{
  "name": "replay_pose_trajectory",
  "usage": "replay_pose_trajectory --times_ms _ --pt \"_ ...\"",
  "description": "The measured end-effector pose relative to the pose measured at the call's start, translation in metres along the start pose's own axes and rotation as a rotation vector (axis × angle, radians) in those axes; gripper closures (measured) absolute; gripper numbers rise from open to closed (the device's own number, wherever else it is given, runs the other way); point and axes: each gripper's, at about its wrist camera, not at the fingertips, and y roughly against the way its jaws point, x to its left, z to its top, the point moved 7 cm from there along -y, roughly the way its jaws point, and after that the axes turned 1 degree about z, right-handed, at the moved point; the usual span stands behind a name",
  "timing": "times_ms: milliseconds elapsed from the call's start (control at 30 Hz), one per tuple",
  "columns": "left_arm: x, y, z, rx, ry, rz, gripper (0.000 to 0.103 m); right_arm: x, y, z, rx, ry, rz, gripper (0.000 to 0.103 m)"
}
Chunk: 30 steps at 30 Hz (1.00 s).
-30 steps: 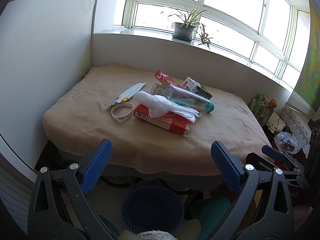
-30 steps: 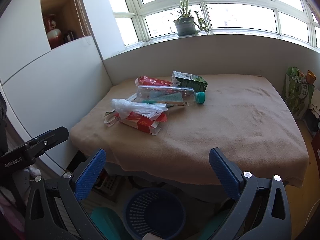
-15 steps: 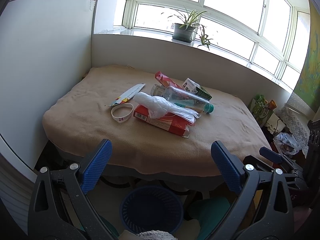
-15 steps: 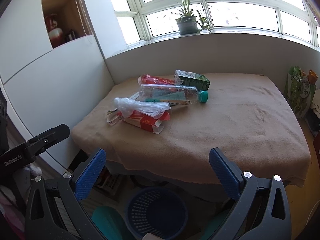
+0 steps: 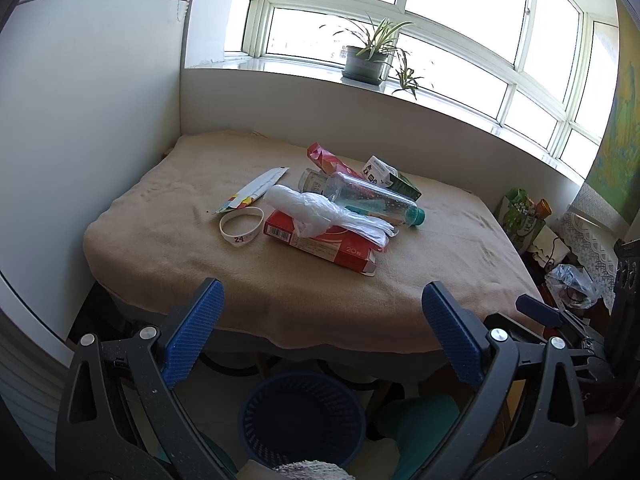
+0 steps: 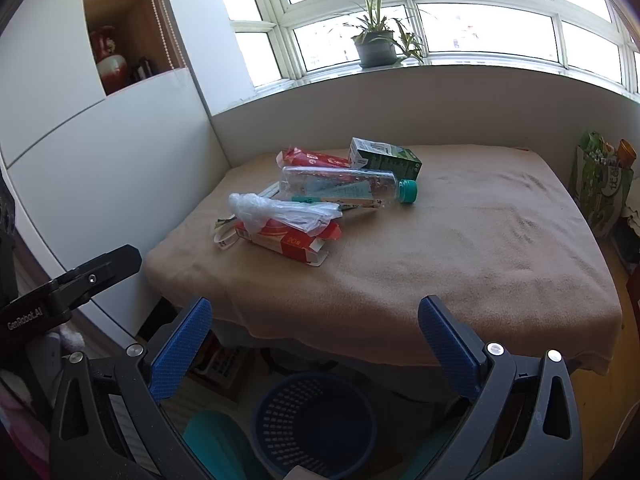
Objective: Collect trash
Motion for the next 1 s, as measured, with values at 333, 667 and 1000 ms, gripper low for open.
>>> replay_pose_trajectory --times_ms 333,667,1000 --pt "0.004 -0.002 -0.001 0.004 0.011 0.001 0.002 0.001 -0.003 -0.002 0.011 0.0 0.003 0.001" --pt "-0.009 0.001 -0.002 0.012 0.02 -0.004 0.002 0.002 -0.006 -0.004 0.022 -0.003 0.005 0.001" --pt "-0.009 -0.001 -0.007 0.017 0.021 -0.002 0.002 0.001 -0.01 -0.006 0.032 -0.007 0.004 0.001"
